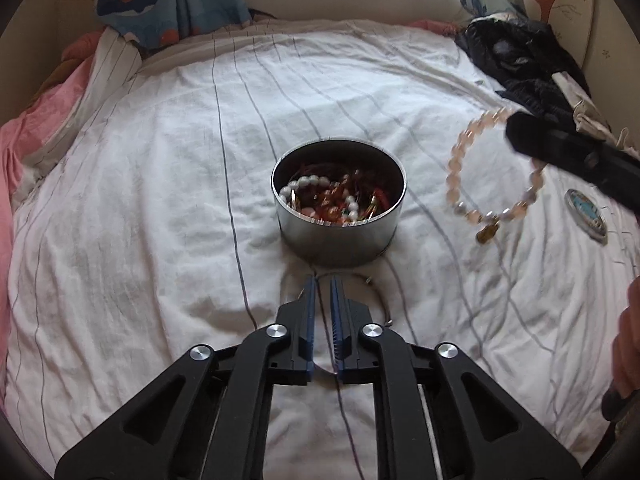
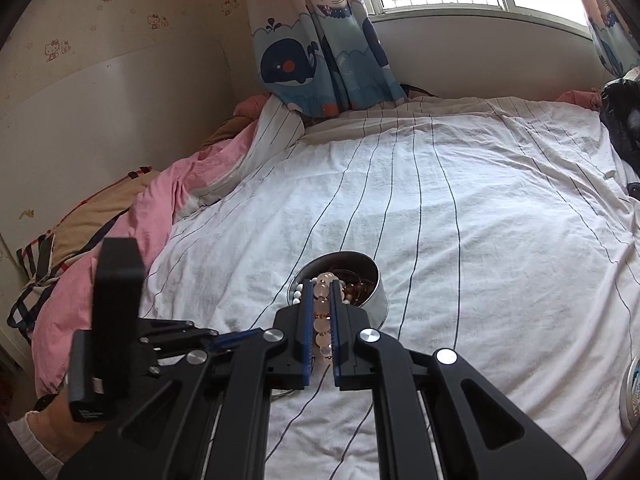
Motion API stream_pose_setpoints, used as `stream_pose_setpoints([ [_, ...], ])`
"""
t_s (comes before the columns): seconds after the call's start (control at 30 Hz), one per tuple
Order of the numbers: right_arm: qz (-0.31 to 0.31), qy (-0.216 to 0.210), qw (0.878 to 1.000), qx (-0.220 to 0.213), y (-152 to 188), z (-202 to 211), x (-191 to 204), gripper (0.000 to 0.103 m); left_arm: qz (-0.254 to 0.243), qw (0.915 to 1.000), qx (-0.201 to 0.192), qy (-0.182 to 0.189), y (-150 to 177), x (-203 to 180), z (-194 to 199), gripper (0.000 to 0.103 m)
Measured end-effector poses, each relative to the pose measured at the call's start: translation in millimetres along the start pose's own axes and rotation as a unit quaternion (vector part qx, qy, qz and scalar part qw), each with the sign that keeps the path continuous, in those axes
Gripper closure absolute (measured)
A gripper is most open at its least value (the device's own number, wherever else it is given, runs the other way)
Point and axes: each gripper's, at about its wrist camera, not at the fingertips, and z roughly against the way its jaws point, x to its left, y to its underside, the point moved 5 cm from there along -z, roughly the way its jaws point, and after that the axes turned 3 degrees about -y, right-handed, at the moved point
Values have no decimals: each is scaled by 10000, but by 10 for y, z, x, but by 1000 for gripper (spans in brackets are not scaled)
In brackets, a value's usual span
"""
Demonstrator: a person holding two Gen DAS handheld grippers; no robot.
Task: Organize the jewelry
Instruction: 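Carry the bangle and pink bracelet over the silver tin with both grippers, then open both grippers over the silver tin to drop the bangle and bracelet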
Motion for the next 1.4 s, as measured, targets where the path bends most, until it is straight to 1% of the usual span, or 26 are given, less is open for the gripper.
stream_pose_setpoints([
  [0.03, -28, -15, 10000, 15, 21, -7, -7, 95, -21, 9999, 93, -68, 56, 15, -90, 90],
  [0.07, -50, -24, 10000, 35, 42, -15, -17, 95, -10, 9998, 199, -49, 107, 21, -164, 90],
  [0.1, -63, -21, 10000, 56, 59, -24, -33, 95, -11, 9998, 215, -47, 139, 25, -197, 90],
  [0.13, -74, -17, 9999, 74, 74, -31, -48, 95, -37, 9998, 196, -63, 148, 23, -197, 94],
  [0.17, -93, -20, 9999, 84, 82, -37, -62, 95, -69, 9998, 185, -8, 148, 12, -183, 102],
  [0.2, -115, -29, 9999, 85, 82, -41, -74, 95, -95, 9998, 148, -1, 144, 3, -158, 103],
  [0.27, -137, -34, 9999, 58, 74, -31, -82, 95, -79, 9999, 49, 52, 139, 5, -83, 103],
  [0.37, -128, -73, 9999, 27, 47, -27, -65, 95, 107, 9997, -141, 187, 114, 70, 92, 103],
  [0.43, -113, -102, 9999, -1, 23, -14, -44, 95, 185, 9994, -245, 183, 72, 124, 201, 103],
  [0.5, -118, -129, 9998, -30, 8, -4, -38, 95, 196, 9994, -218, 166, 38, 143, 210, 103],
  [0.57, -126, -144, 9998, -23, 16, -5, -32, 95, 184, 9997, -120, 58, 42, 173, 120, 102],
  [0.6, -130, -153, 9998, -13, 26, -8, -30, 95, 200, 9998, -71, 58, 48, 181, 69, 98],
  [0.63, -135, -154, 9998, -6, 38, -8, -33, 95, 212, 9998, 8, 40, 67, 186, 8, 87],
  [0.7, -153, -160, 9998, 9, 54, -14, -44, 95, 234, 9997, 98, -52, 110, 188, -98, 74],
  [0.77, -159, -163, 9997, 20, 60, -24, -52, 95, 191, 9996, 173, -77, 157, 167, -161, 74],
  [0.8, -156, -165, 9997, 25, 58, -27, -54, 95, 162, 9997, 148, -69, 161, 152, -156, 83],
  [0.83, -152, -166, 9997, 25, 56, -28, -51, 95, 141, 9998, 131, -82, 157, 145, -138, 99],
  [0.9, -141, -163, 9998, 16, 47, -32, -49, 95, 140, 9999, -1, -21, 130, 124, -55, 100],
  [0.97, -118, -159, 9998, -22, 16, -28, -42, 95, 228, 9994, -260, 33, 69, 125, 93, 101],
  [1.07, -116, -183, 9997, -91, -62, -34, -35, 95, 539, 9963, -646, 153, -129, 181, 275, 101],
  [1.17, -51, -200, 9997, -114, -146, -94, -15, 95, 732, 9927, -942, 144, -382, 209, 330, 101],
  [1.27, 67, -214, 9996, -147, -264, -174, 17, 95, 743, 9931, -900, 90, -592, 170, 158, 101],
  [1.33, 106, -261, 9995, -170, -348, -238, 28, 95, 726, 9952, -618, 215, -663, 129, -68, 99],
  [1.4, 53, -398, 9991, -165, -418, -328, 29, 95, 793, 9952, -545, 154, -682, 139, -179, 98],
])
